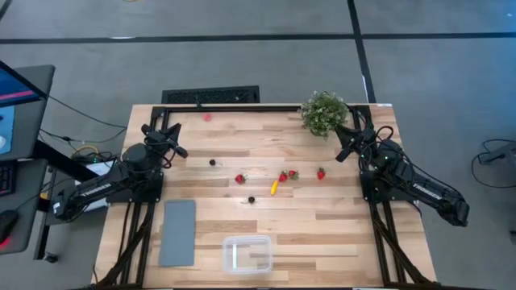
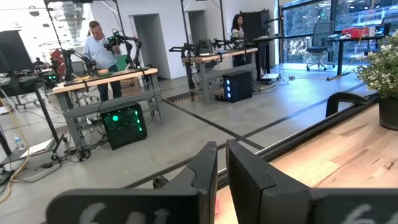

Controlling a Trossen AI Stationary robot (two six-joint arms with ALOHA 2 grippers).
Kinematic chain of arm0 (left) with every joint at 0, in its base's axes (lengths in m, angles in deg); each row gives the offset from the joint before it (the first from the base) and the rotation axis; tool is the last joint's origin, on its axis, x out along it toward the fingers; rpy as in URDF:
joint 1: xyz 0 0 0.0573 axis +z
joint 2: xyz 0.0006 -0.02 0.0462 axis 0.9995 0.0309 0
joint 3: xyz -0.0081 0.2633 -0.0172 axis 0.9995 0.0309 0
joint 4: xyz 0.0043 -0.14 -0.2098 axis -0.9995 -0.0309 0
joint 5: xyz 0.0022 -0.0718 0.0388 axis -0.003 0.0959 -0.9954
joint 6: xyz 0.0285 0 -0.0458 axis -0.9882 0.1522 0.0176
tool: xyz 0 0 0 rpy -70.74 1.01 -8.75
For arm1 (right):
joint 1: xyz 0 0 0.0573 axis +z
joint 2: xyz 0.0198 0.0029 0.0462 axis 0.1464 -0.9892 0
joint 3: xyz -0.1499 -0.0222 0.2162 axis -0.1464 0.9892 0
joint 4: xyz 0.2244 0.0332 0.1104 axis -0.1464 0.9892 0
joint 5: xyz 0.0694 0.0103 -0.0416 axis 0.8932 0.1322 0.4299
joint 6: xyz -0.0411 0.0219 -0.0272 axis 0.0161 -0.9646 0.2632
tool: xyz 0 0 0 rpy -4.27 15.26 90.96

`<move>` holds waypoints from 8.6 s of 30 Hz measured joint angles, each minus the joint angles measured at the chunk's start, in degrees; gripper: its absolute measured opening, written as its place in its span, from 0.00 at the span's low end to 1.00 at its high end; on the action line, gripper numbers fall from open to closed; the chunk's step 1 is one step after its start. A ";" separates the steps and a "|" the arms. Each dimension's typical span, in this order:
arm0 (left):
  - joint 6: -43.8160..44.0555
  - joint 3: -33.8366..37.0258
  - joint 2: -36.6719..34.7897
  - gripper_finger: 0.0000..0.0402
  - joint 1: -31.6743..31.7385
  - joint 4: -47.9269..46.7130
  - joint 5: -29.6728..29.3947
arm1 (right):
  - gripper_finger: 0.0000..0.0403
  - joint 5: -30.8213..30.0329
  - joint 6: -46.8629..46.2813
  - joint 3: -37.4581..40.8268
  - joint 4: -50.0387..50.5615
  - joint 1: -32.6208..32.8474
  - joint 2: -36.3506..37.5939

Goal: Pick and placing Produce into tupperware

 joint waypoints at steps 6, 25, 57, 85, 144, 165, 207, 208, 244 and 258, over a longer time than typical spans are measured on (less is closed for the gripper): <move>0.00 0.00 0.00 0.06 0.00 0.00 -0.01 | 0.24 0.00 0.00 0.00 0.00 0.00 0.00; 0.00 0.00 0.00 0.06 0.01 0.00 -0.15 | 0.24 0.00 -0.01 0.01 0.00 -0.01 0.00; 10.53 0.02 0.00 0.06 0.00 0.28 -0.04 | 0.24 -0.07 -22.64 0.02 0.00 0.09 0.00; 21.73 0.02 0.02 0.35 0.00 0.33 8.12 | 0.47 8.17 -19.23 -7.18 -1.08 0.11 -0.02; 17.03 0.00 0.00 0.41 0.02 -0.07 7.22 | 0.65 20.97 -37.24 -54.90 62.23 20.69 -64.07; 17.33 0.00 0.02 0.41 0.02 -0.11 7.28 | 0.65 6.86 -39.73 -54.44 63.70 26.75 -82.84; 17.42 0.00 0.00 0.41 0.01 -0.11 7.26 | 0.64 7.28 -46.60 -36.06 38.15 24.74 -80.83; 17.42 0.00 0.02 0.41 0.01 -0.11 7.26 | 0.63 7.33 -46.95 -35.64 37.54 24.74 -80.83; 17.44 0.00 0.00 0.41 0.02 -0.11 7.17 | 0.38 10.52 -46.44 -38.95 36.84 24.74 -80.89; 17.44 0.00 0.02 0.41 0.02 -0.11 7.11 | 0.39 13.77 -35.68 -60.36 38.21 24.76 -80.89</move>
